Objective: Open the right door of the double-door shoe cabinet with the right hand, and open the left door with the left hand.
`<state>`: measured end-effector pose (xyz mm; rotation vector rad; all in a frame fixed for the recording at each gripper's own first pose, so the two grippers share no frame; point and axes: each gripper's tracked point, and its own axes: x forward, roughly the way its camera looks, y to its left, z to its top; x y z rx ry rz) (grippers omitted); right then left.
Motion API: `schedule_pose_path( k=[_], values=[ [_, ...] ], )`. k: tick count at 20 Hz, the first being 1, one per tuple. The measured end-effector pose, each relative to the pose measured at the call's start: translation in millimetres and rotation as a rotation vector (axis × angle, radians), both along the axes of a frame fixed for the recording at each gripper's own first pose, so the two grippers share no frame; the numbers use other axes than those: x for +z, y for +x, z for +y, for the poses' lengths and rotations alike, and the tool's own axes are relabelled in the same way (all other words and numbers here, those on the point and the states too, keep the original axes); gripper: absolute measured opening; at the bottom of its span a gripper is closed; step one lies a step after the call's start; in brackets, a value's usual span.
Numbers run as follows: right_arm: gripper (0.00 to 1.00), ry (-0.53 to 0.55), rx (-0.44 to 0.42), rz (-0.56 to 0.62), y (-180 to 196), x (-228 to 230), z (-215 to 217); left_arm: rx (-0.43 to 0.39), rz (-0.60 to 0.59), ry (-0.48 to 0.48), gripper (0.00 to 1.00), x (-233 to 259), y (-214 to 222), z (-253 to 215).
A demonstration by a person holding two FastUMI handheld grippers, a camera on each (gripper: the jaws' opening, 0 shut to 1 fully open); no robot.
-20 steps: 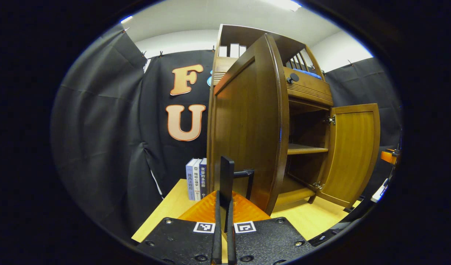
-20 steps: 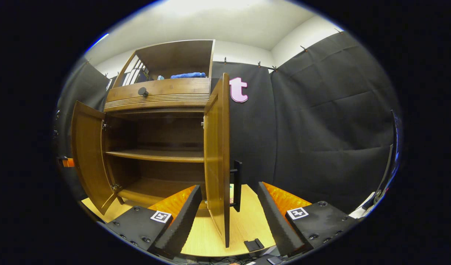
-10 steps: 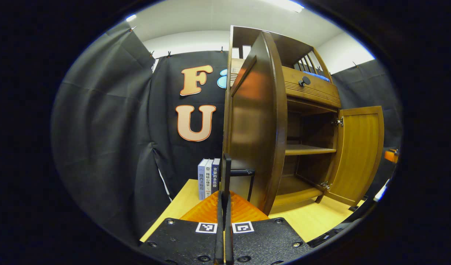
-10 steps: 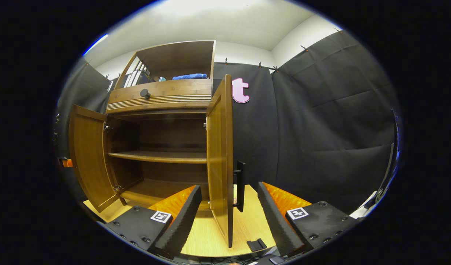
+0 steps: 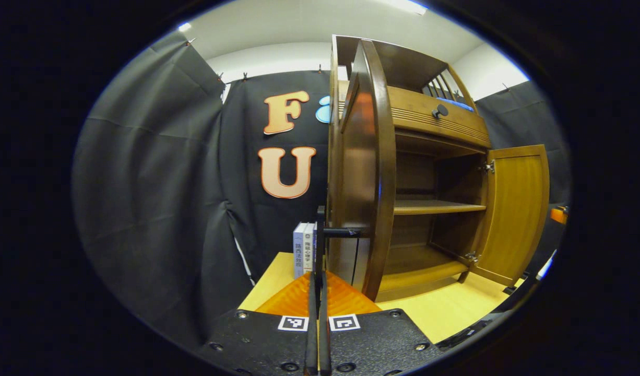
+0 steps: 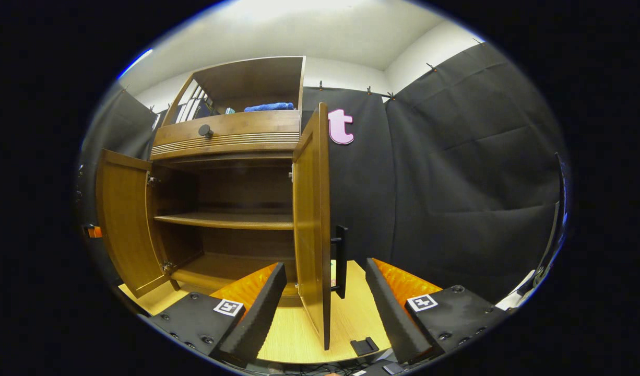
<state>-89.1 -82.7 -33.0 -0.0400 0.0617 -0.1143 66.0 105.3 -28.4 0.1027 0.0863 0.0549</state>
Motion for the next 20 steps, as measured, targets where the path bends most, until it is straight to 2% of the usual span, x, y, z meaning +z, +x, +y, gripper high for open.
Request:
schedule_pose_path(
  k=[3, 6, 8, 12, 16, 18, 20],
  values=[
    [0.98, 0.004, 0.003, 0.005, 1, -1, 0, -0.007, 0.017, -0.043, 0.01, -7, -11, 3],
    [0.98, 0.004, 0.011, 0.009, 3, -2, 3, 0.066, 0.021, 0.008, 0.0, -7, -27, 27],
    [0.98, 0.002, 0.017, 0.01, 5, -1, 6, 0.087, 0.02, -0.004, 0.0, -4, -40, 37],
    [0.99, 0.006, 0.025, 0.01, 7, 0, 8, 0.102, 0.017, -0.025, 0.02, 0, -59, 40],
    [1.0, 0.006, 0.028, 0.02, 8, 1, 9, 0.103, 0.008, -0.033, 0.0, 14, -73, 27],
    [0.91, -0.001, 0.025, 0.018, 6, 4, 8, 0.098, 0.013, -0.033, 0.0, 19, -76, 18],
    [0.91, -0.008, 0.022, 0.013, 6, 7, 8, 0.093, 0.016, -0.005, 0.0, 25, -79, 11]
  ],
)
